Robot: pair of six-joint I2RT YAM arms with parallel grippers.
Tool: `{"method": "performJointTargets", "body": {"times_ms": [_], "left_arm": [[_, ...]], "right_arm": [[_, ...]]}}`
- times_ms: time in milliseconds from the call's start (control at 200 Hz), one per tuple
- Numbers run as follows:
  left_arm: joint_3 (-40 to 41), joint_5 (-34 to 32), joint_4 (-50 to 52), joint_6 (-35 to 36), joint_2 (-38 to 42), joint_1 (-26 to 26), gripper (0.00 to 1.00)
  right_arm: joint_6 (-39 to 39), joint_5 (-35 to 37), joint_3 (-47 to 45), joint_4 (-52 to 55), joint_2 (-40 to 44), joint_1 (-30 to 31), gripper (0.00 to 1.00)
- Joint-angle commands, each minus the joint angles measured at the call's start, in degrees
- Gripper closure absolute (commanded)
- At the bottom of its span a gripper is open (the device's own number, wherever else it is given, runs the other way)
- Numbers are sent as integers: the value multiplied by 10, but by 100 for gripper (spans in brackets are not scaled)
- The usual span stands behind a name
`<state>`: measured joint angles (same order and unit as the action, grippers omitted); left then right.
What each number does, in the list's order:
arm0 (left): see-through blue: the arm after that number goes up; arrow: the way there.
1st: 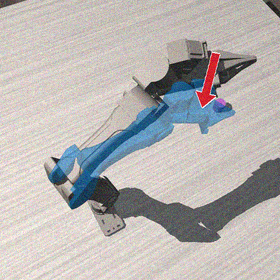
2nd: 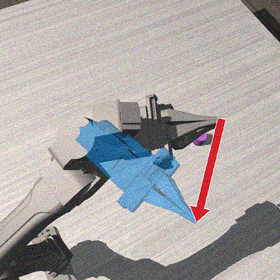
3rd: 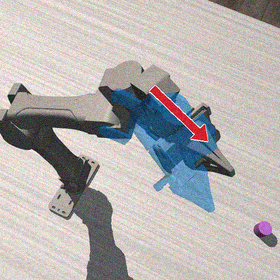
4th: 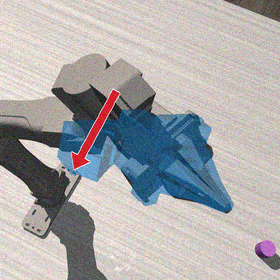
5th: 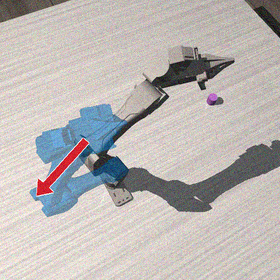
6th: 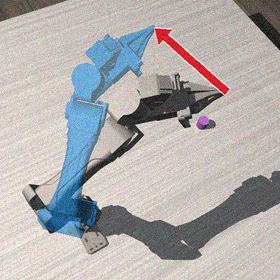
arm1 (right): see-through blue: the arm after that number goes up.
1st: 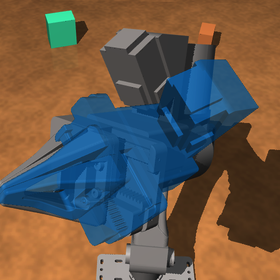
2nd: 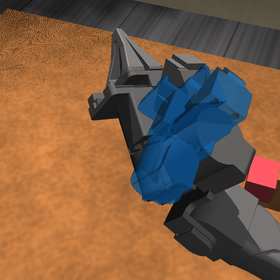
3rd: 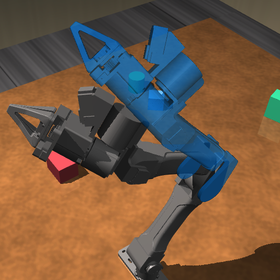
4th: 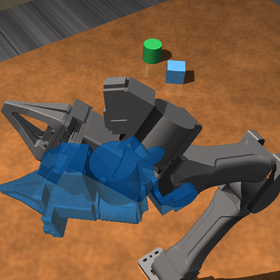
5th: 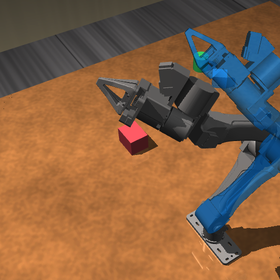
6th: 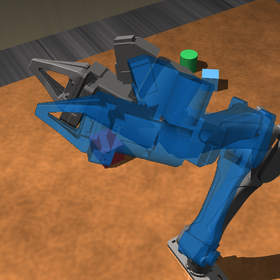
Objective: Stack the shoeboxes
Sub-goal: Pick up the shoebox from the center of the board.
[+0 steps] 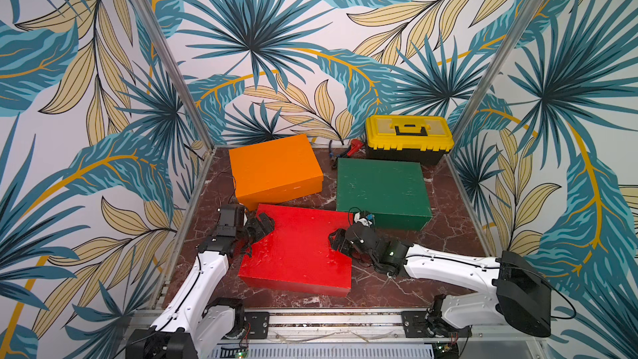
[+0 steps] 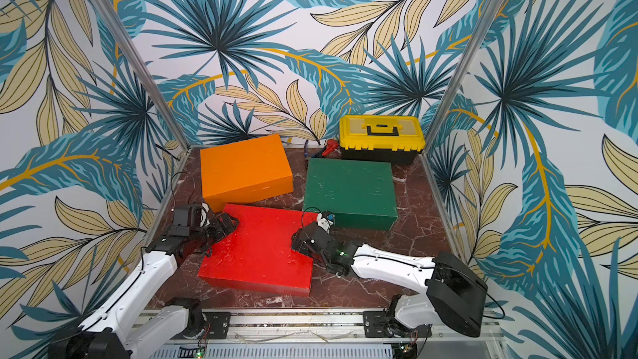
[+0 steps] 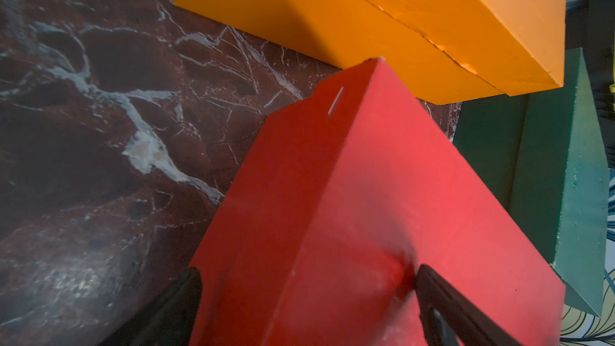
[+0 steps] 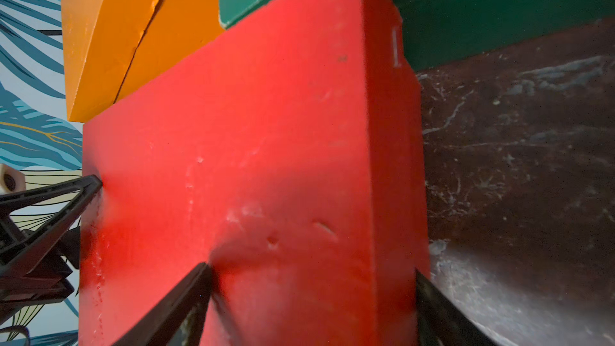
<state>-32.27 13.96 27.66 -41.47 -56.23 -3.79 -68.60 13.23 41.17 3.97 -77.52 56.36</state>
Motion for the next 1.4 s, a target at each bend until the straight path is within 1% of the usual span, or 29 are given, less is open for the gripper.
{"method": "performJointTargets", "body": {"times_ms": [0, 95, 170, 250, 441, 491, 556, 606, 706, 831, 1031, 1242, 1397], "left_arm": [[50, 68, 75, -18, -9, -25, 0], [53, 82, 75, -28, 8, -31, 0], [54, 88, 75, -36, 27, -34, 5], [55, 87, 76, -40, 44, -34, 6], [42, 97, 85, -41, 46, -33, 7], [39, 102, 84, -41, 46, -34, 10], [36, 110, 84, -41, 49, -33, 18], [34, 117, 84, -40, 53, -33, 20], [30, 117, 95, -40, 67, -33, 20], [19, 115, 112, -40, 81, -33, 17], [3, 136, 125, -39, 95, -33, 16], [-33, 127, 172, -37, 124, -33, 15], [-53, 145, 189, -41, 147, -33, 14]], "right_arm": [[-5, -116, -24, -41, -30, 21, 13], [-5, -126, -12, -35, -36, 23, 15], [-1, -131, 1, -27, -39, 25, 16], [5, -130, 19, -9, -39, 32, 17], [14, -135, 57, 9, -46, 41, 19], [16, -138, 67, 12, -51, 42, 19], [17, -143, 76, 11, -58, 44, 20], [18, -145, 82, 13, -63, 46, 20], [21, -146, 98, 20, -69, 51, 20], [25, -143, 119, 33, -73, 58, 20], [33, -146, 156, 46, -78, 71, 20], [42, -144, 192, 72, -70, 85, 19], [43, -140, 205, 78, -60, 96, 19]]}}
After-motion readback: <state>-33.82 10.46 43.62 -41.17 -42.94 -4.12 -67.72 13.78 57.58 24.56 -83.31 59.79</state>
